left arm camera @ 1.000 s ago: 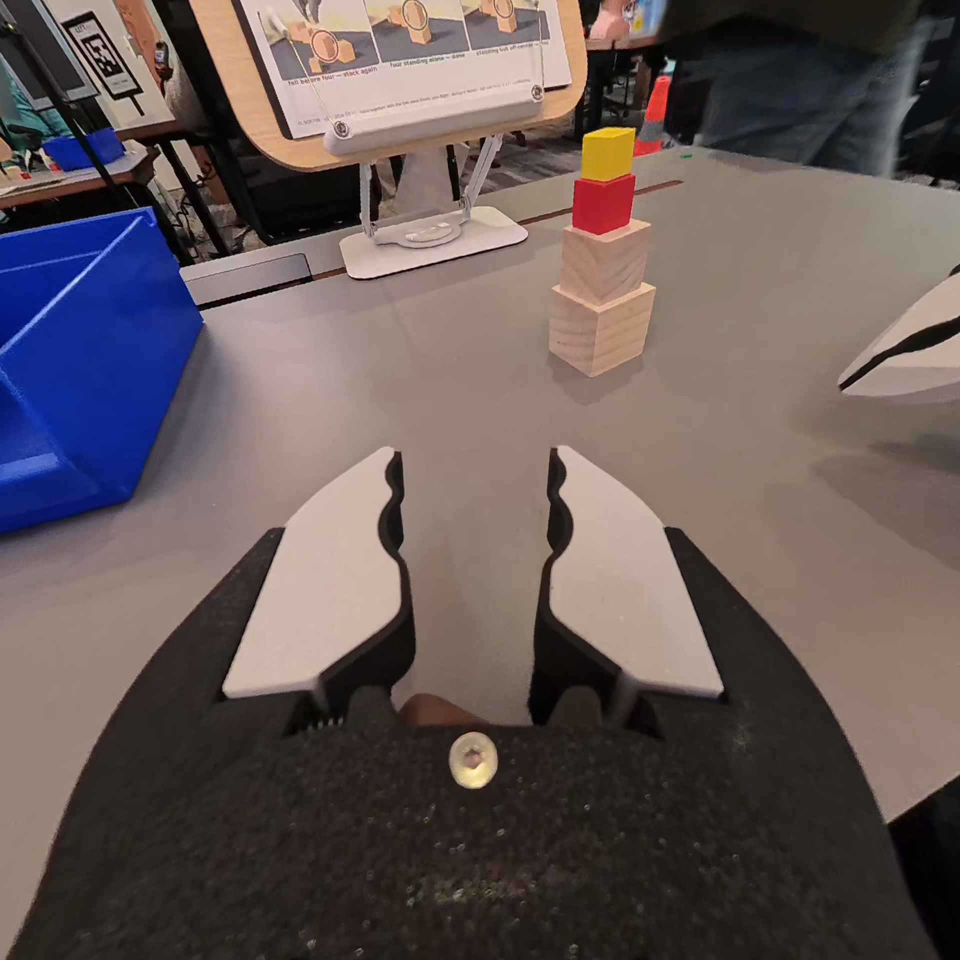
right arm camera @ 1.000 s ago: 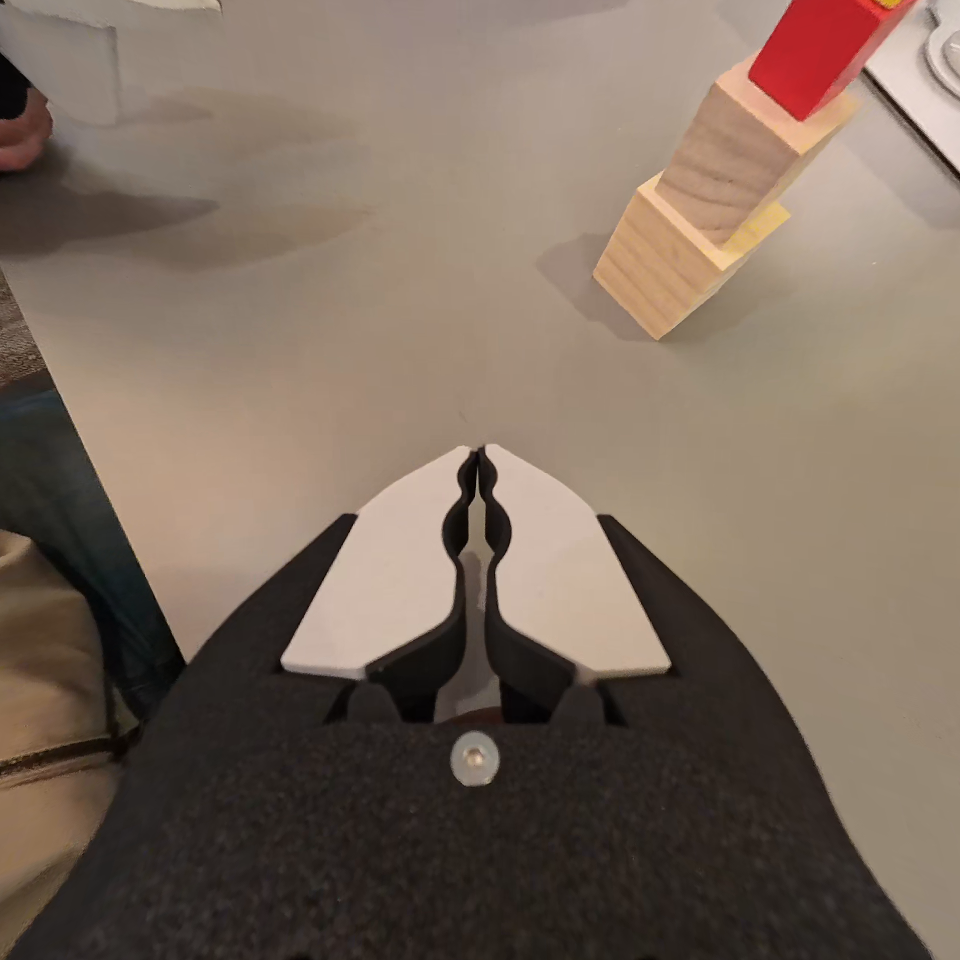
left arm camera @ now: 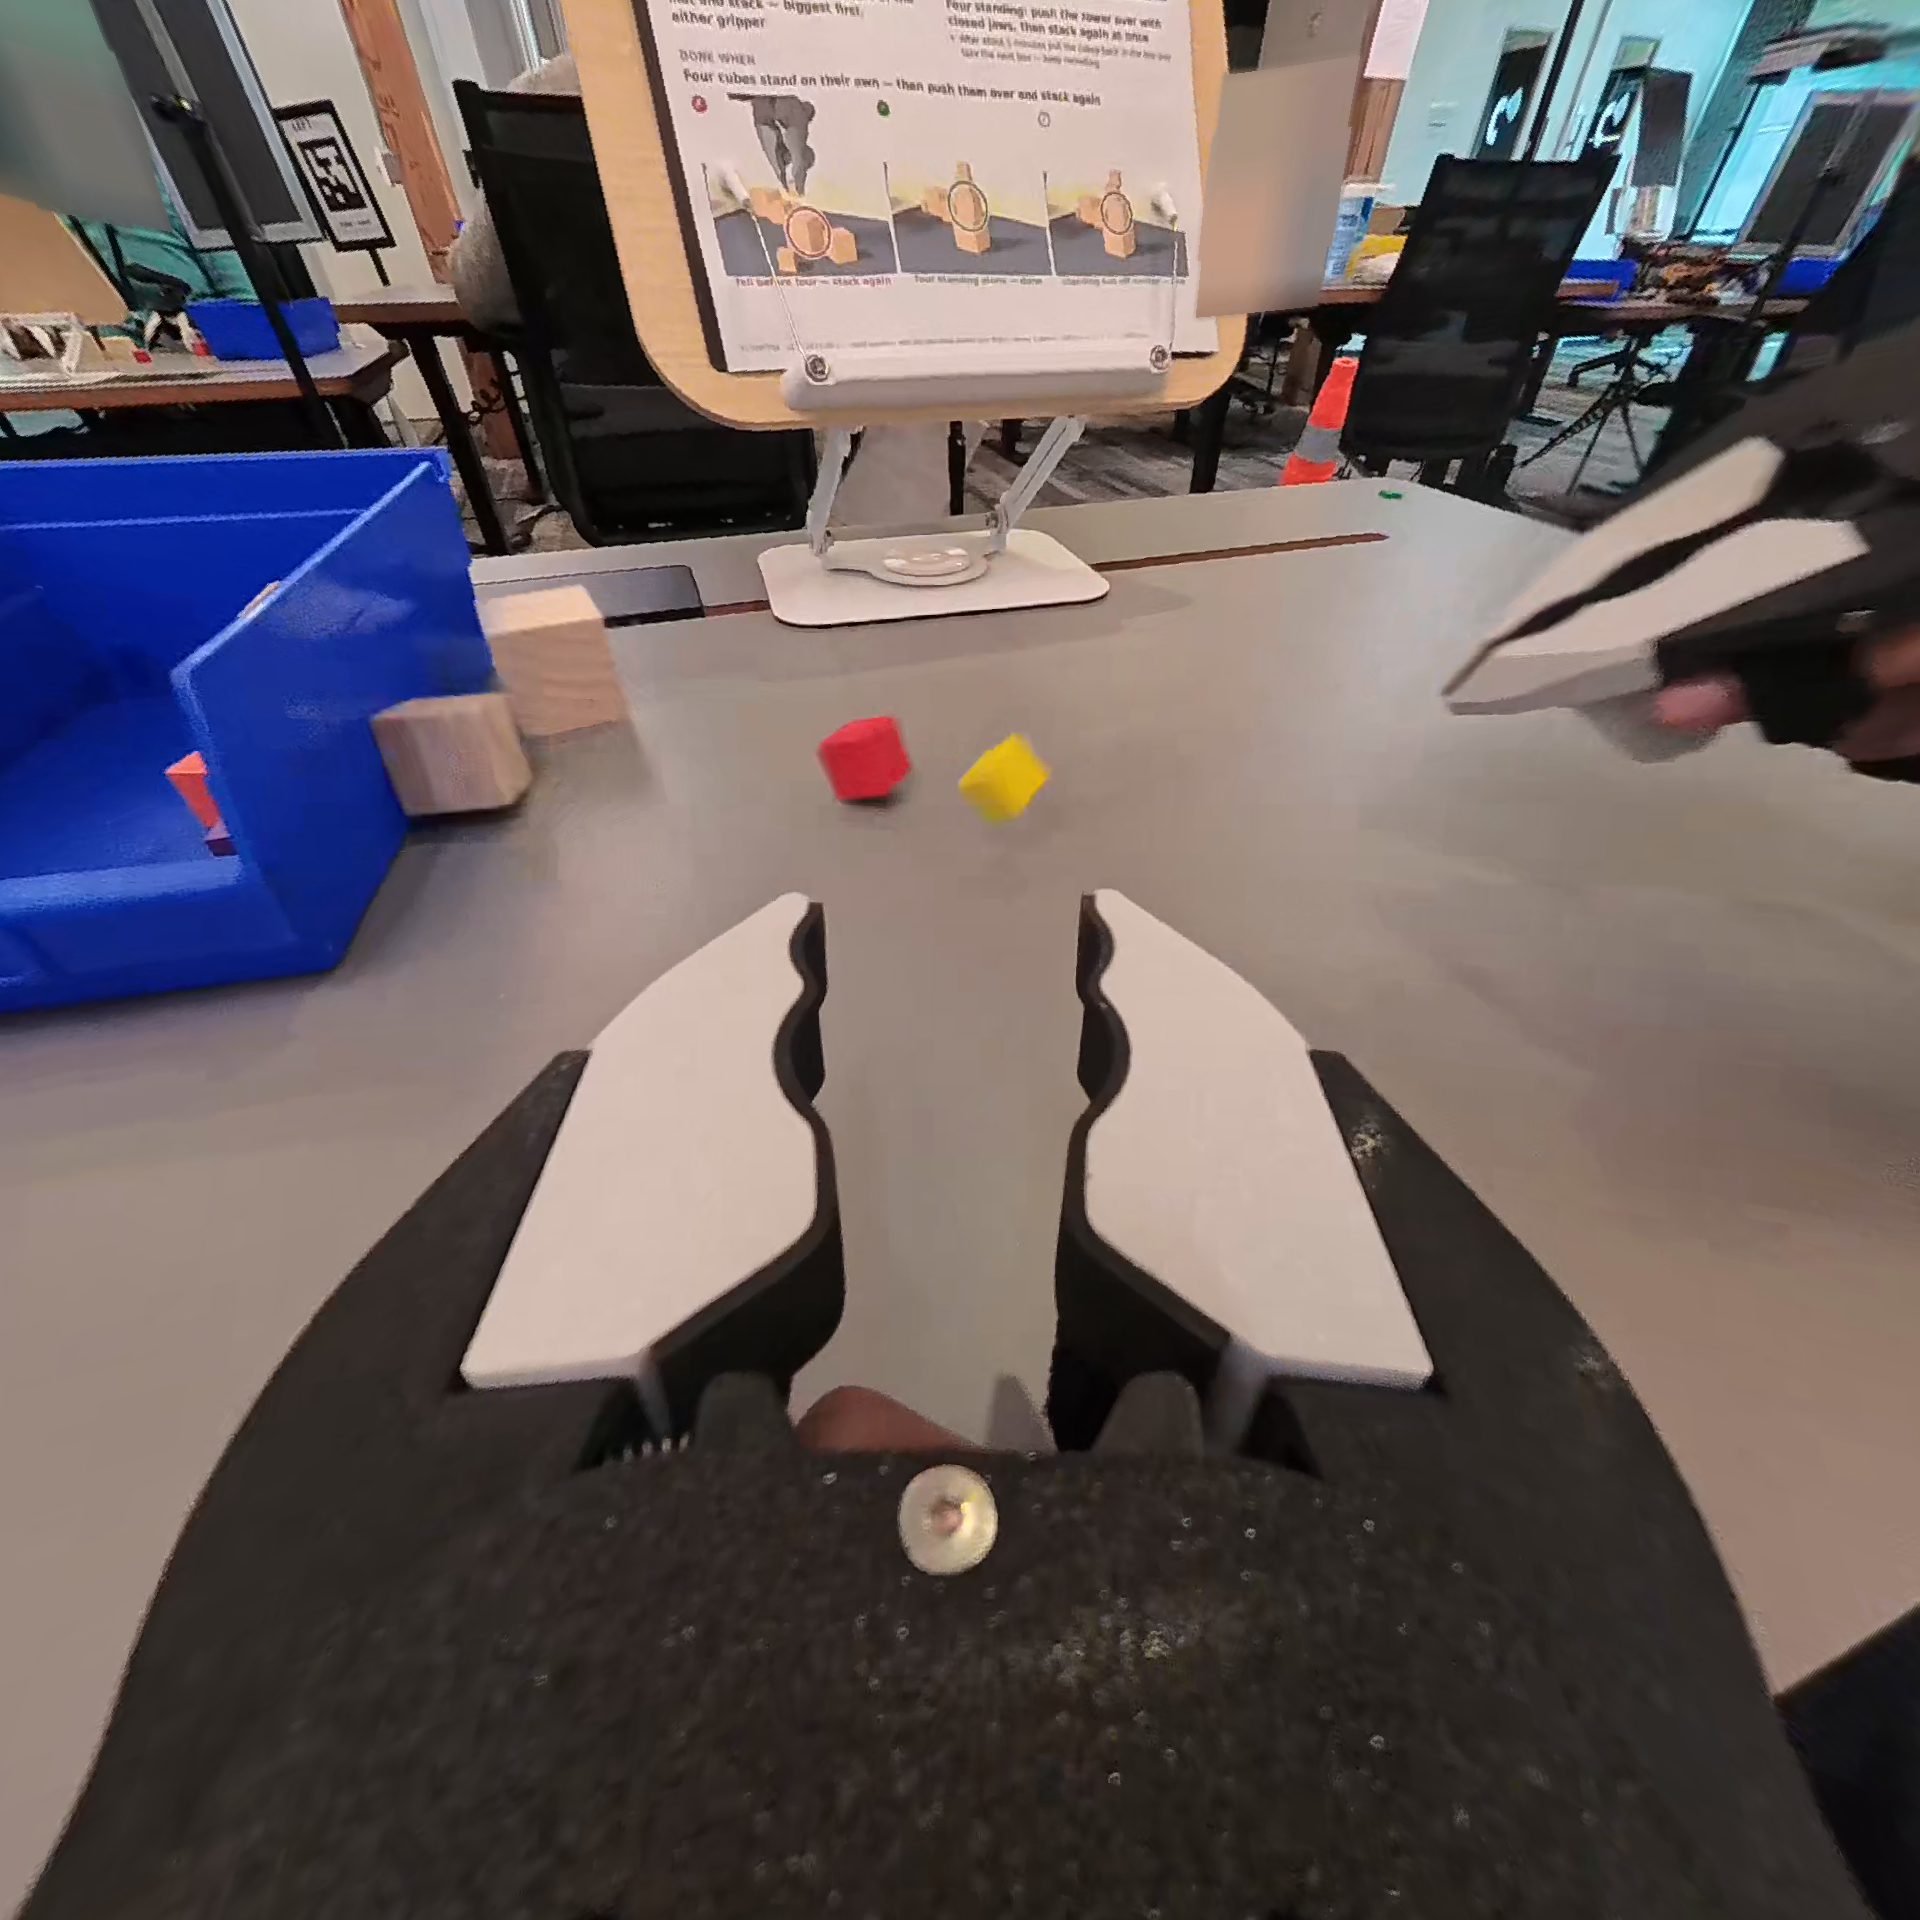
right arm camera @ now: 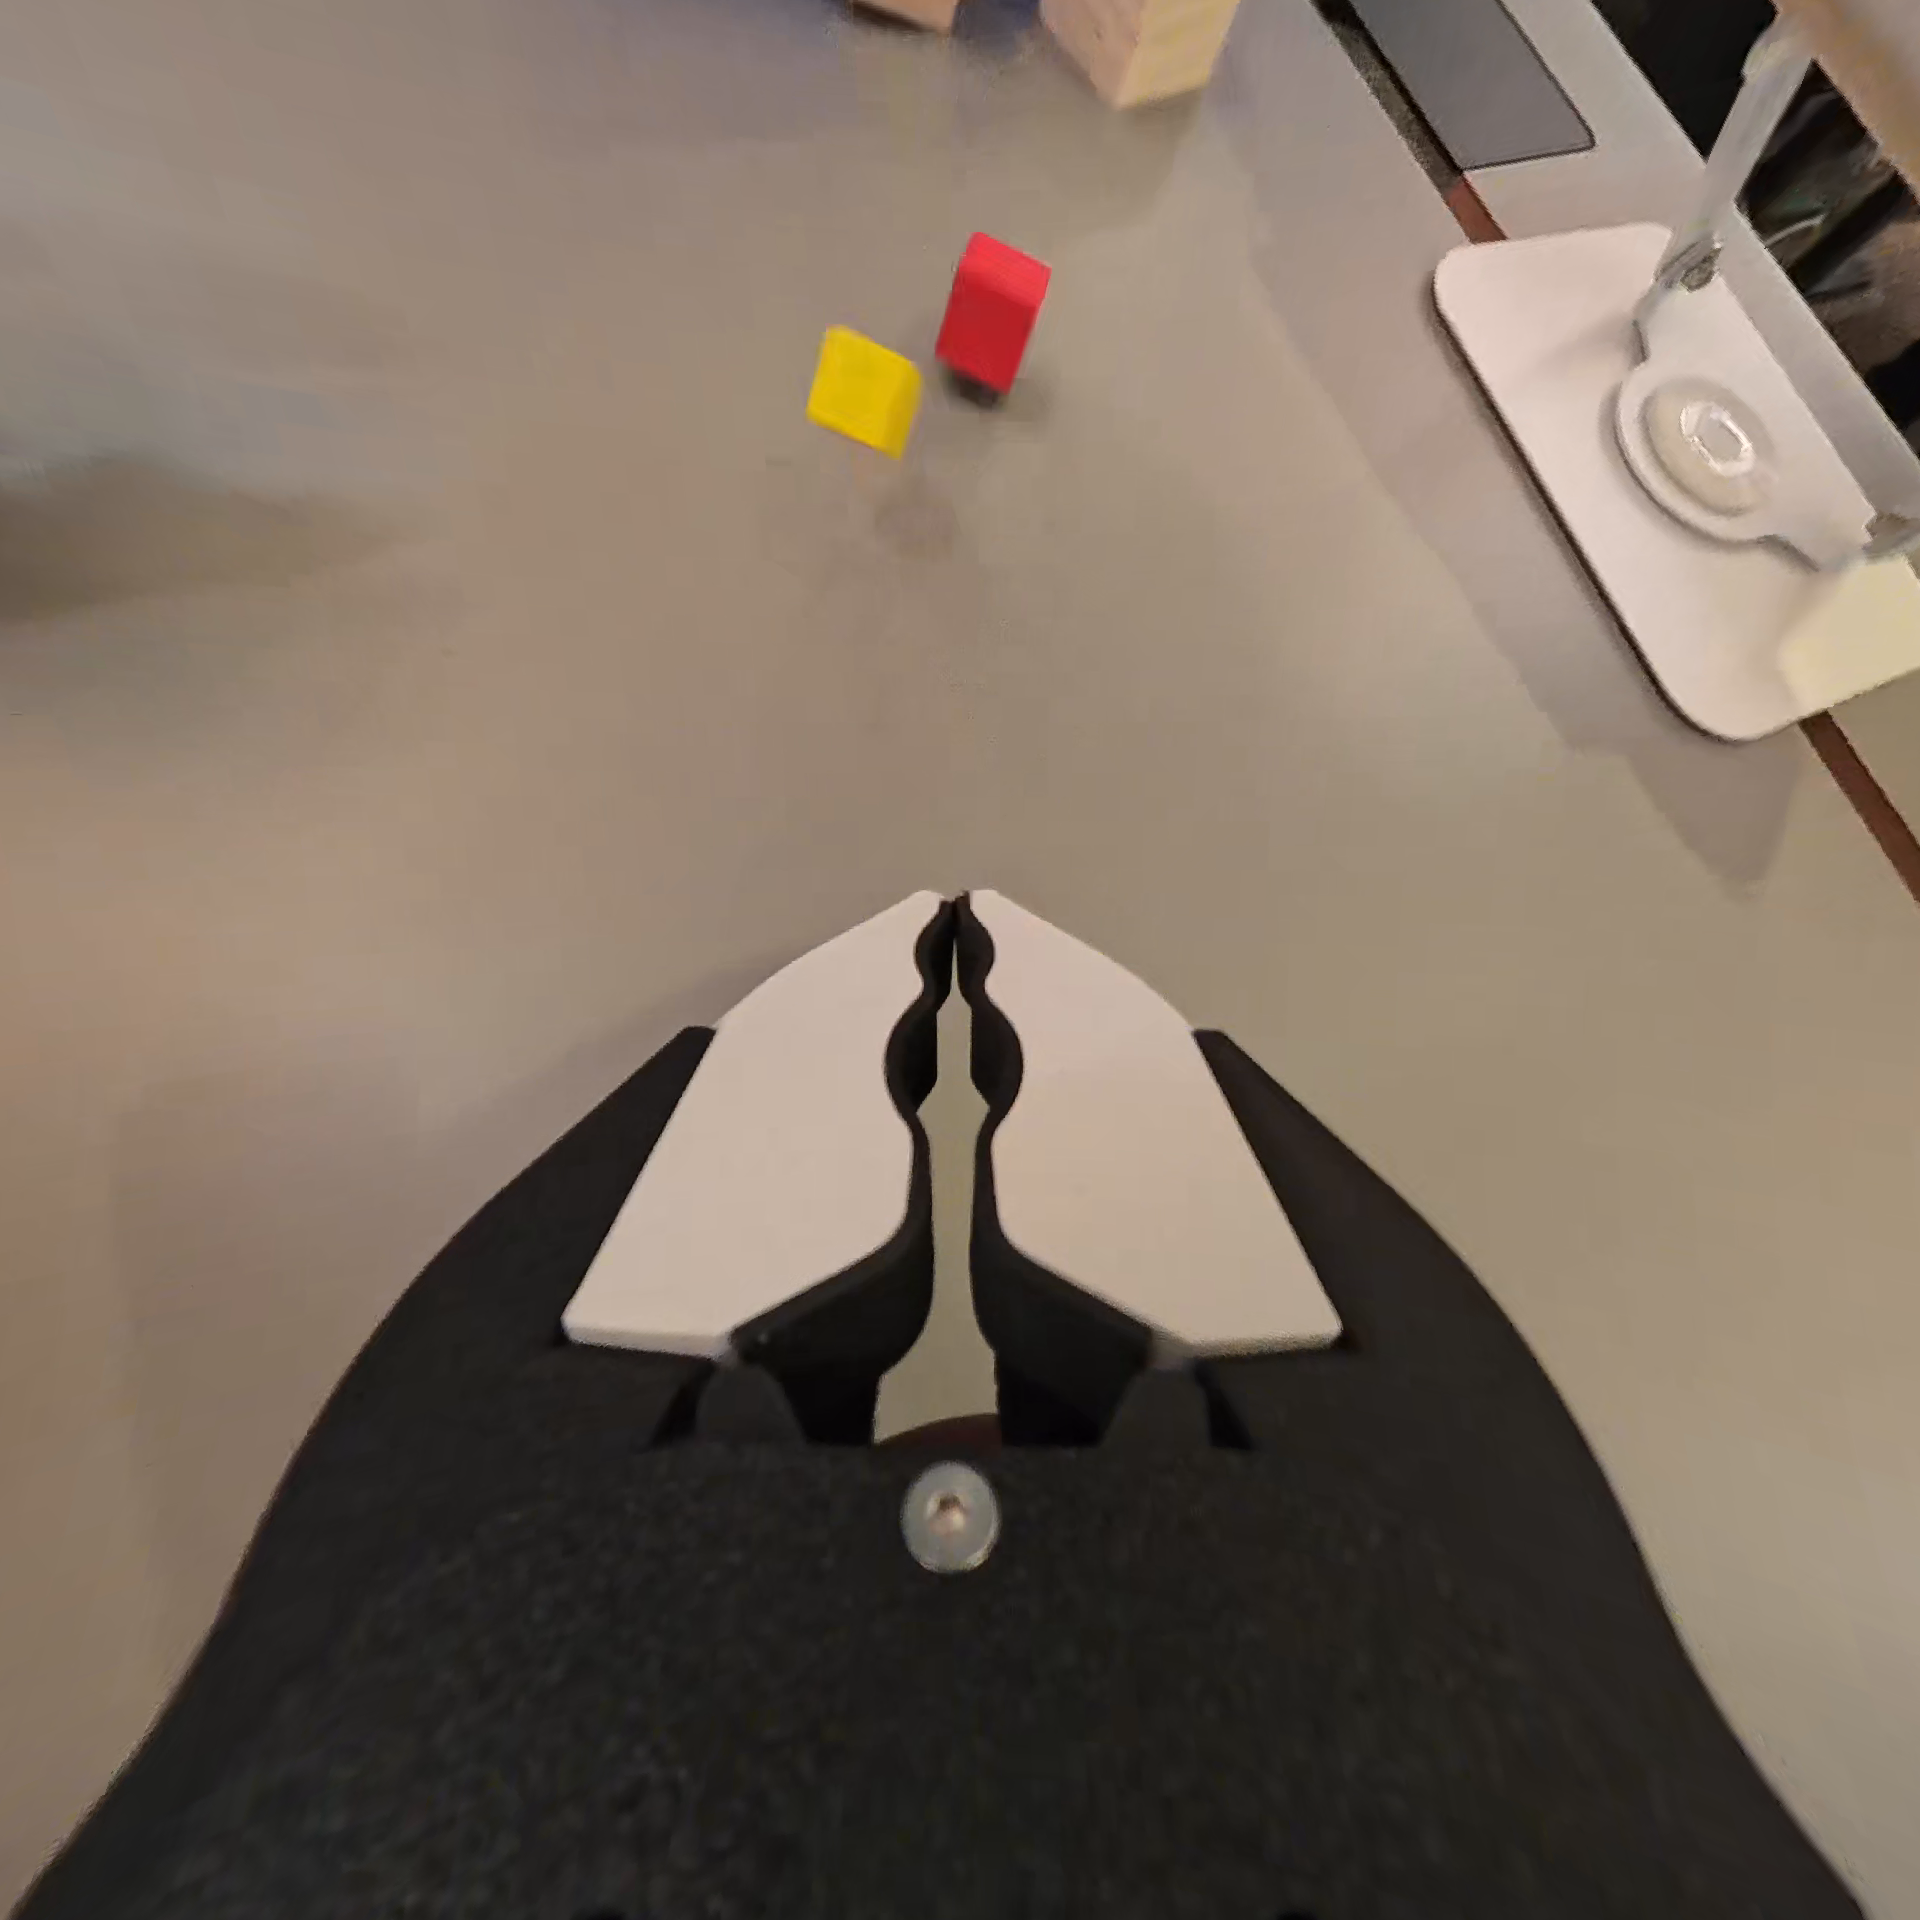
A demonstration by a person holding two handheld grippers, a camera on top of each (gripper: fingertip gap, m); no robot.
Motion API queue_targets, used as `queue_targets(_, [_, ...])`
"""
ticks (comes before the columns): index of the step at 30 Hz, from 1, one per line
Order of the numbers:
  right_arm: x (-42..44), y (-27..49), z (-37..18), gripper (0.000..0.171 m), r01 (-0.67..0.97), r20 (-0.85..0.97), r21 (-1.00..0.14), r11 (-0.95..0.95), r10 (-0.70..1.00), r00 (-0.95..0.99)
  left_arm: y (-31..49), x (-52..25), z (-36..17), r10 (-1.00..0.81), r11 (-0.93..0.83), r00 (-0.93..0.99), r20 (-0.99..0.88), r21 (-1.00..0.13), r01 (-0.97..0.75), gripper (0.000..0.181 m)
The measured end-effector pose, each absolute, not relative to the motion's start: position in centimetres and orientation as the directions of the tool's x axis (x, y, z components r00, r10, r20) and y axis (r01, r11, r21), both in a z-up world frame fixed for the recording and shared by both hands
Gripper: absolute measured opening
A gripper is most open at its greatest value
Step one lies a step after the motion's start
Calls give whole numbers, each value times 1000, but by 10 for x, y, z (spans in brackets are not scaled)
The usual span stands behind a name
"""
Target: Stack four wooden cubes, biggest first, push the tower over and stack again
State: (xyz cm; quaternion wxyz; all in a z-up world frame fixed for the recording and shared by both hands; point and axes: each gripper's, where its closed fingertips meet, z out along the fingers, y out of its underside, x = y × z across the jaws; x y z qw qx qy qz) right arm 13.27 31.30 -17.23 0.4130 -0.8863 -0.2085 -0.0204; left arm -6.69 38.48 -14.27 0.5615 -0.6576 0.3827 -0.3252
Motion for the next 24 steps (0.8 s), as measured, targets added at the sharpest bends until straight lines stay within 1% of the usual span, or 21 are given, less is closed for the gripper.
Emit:
queue_targets(6, [105,258,-155,1,315,192,-799,-511,279,941,379,-65,-144,-843,-24,533,-74,-984,-174,47])
queue_targets(10, [84,243,-146,16,195,96,-885,-423,244,965,378,-66,-139,-818,15,565,-105,-987,-161,48])
queue_targets(12, [88,241,-148,22,133,61,-909,-395,189,980,375,-66,-136,-814,28,571,-109,-989,-148,48])
queue_targets(14, [93,238,-152,31,91,43,-922,-377,134,990,373,-66,-134,-805,47,581,-121,-989,-141,48])
queue_targets(16, [104,236,-152,44,48,37,-936,-348,38,999,371,-65,-135,-797,57,587,-140,-986,-159,48])
queue_targets(18, [109,234,-152,51,1,7,-951,-308,-18,1000,370,-64,-137,-793,52,592,-146,-983,-173,48])
queue_targets(20, [112,234,-156,60,-14,3,-951,-309,-55,998,368,-62,-138,-799,40,586,-136,-984,-174,48])
queue_targets(24, [116,235,-163,65,-21,8,-946,-324,-88,996,365,-58,-140,-807,55,570,-155,-980,-189,47])
